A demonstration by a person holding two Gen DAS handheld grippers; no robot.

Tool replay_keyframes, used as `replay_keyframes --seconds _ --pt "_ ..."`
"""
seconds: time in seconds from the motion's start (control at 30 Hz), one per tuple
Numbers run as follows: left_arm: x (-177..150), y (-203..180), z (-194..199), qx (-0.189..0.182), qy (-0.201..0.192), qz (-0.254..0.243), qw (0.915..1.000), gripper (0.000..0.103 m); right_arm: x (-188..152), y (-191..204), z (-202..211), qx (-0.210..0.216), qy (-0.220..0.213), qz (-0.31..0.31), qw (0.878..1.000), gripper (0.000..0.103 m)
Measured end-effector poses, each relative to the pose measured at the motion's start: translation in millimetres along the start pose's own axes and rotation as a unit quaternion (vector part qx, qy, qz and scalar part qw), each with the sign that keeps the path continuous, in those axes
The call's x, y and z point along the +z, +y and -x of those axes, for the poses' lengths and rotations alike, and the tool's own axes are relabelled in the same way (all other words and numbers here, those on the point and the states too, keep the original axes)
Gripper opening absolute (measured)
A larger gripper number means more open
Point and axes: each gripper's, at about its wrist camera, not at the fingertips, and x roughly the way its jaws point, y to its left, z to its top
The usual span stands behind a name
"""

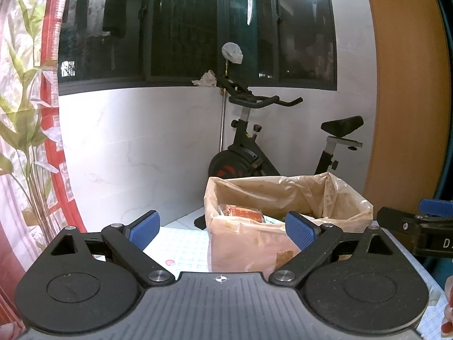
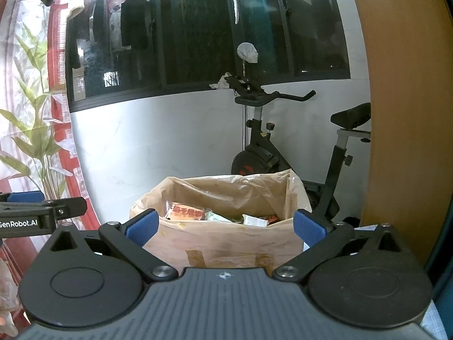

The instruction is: Organize snacks

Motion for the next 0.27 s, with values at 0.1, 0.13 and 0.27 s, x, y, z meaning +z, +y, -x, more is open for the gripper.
replay_keyframes --seconds 0.1,0.13,0.27 --pt "-0.4 2.7 -0.9 -0.005 0.000 -0.002 1.0000 0.097 0.0 -0.2 -0.2 0.000 0.000 0.000 1.000 0.103" --pt "-0.3 4.5 -0.9 -0.007 0.000 -0.002 1.0000 0.097 0.0 -0.3 -0.2 0.000 0.001 0.000 1.000 0.103" --pt "-0.2 6.4 -1.6 -0.008 0.001 -0.003 1.0000 0.097 -1.3 -1.1 0.4 -0.001 0.001 -0.002 1.000 0.103"
